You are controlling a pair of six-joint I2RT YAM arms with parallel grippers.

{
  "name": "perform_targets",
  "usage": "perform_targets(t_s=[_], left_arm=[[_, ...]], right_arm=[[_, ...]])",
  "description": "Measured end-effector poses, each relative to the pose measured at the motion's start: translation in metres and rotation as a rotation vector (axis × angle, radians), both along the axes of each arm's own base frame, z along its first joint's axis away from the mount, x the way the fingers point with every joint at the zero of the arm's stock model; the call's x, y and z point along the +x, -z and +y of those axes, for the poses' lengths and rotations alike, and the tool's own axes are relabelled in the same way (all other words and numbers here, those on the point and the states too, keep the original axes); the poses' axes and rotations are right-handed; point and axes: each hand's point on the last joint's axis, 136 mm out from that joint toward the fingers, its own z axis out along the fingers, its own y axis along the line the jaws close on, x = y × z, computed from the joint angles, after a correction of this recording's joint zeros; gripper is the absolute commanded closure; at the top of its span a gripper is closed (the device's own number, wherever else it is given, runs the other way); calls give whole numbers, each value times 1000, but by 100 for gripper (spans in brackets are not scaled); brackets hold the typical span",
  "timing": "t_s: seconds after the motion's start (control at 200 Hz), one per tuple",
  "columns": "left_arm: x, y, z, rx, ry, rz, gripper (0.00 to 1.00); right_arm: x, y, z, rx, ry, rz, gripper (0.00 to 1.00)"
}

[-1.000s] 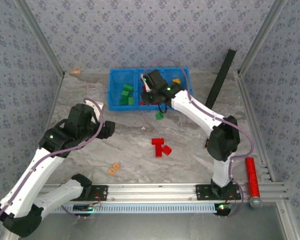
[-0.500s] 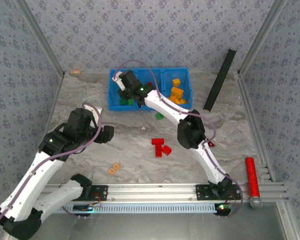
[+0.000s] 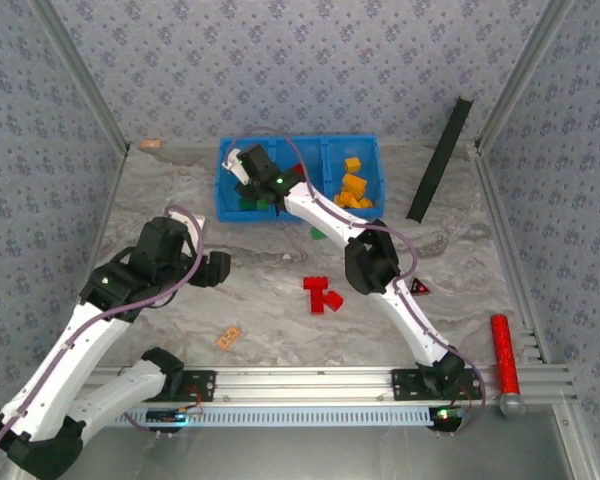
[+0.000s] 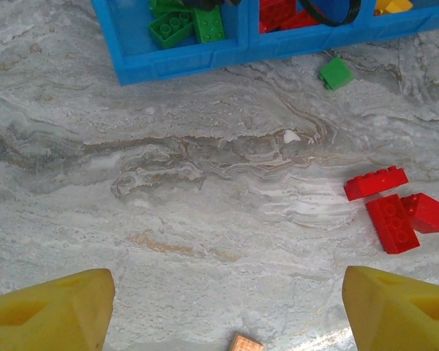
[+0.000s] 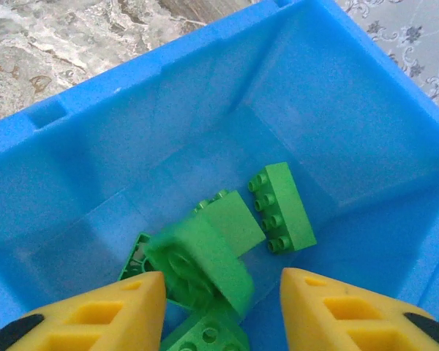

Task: Sort the legos into containers by color
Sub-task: Place the lego in the container.

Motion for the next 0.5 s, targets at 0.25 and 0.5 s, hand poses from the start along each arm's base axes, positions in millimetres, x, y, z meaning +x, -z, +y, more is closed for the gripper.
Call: perform_targets(t_s=[0.25,0.5], left_arm=[[19,15,0,34,-70,30,13],[47,33,-42,-23,-62,53,14]], right_arm=[[-7,-35,-4,23,-22,-30,46],[-45,-113,-67,48,46,-44,41]])
